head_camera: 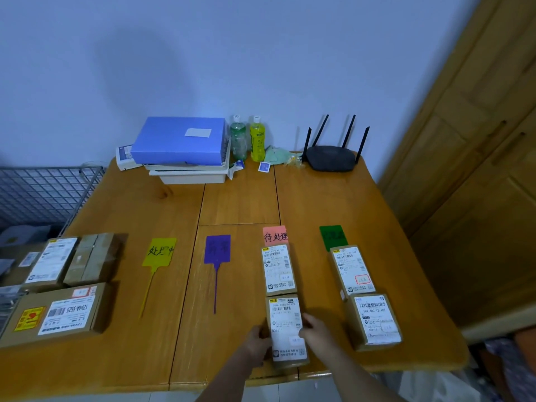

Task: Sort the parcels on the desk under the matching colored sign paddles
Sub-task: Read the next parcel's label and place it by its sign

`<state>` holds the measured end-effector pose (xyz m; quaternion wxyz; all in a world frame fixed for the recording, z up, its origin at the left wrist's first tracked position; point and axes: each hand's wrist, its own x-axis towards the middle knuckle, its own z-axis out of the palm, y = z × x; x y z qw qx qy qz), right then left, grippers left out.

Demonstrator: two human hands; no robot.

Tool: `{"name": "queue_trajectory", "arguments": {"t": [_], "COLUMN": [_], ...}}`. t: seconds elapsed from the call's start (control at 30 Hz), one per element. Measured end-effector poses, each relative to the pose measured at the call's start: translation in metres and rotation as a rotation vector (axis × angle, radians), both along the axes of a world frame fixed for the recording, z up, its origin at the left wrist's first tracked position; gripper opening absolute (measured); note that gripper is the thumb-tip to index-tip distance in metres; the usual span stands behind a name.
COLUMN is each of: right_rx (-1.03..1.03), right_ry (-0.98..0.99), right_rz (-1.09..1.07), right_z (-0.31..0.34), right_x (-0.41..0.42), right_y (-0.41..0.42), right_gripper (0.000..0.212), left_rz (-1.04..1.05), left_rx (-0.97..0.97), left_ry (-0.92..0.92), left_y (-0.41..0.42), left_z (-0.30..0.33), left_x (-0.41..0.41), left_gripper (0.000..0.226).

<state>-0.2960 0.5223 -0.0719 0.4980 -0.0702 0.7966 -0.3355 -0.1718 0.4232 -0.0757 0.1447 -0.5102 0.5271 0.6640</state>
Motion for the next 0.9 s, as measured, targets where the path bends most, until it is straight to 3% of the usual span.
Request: {"name": "queue_trajectory", "arguments": {"t": [0.13, 0.27, 0.4, 0.53, 0.7, 0.9], "right_rx": [0.034, -0.006, -0.06, -0.118, -0.19, -0.225], "right_ry": [0.199, 0.35, 0.458, 0.578, 0.671, 0.773], "right_rz": [0.05, 0.189, 0.332, 0.427, 0.527, 0.672], "right_z": [0.031, 0.066, 0.103, 0.145, 0.19, 0.223], "right_x": [-0.004, -0.008, -0.005, 0.006, 0.041, 0.118], "right_y": [-0.008, -0.033, -0.072, -0.12, -0.184, -0.251], "right_gripper": [0.05, 0.033, 0.04, 0.017, 0.045, 0.039], "left_rz": [-0.049, -0.071, -0.085, -0.101, -0.093, -0.04], "left_rx": [-0.2, -0.389, -0.604, -0.794, -0.918, -0.992], "left_ry": [-0.069, -0.122, -0.153, -0.16, -0.122, -0.158], "left_y": [-0.025, -0.066, -0.11, -0.152, -0.207, -0.266], "left_z": [0.02, 0.053, 0.104, 0.156, 0.202, 0.228], "left_x": [0.015, 0.033, 0.045, 0.062, 0.107, 0.187], "left_gripper": [0.047, 0.046, 0.04, 0.042, 0.043, 0.041]}}
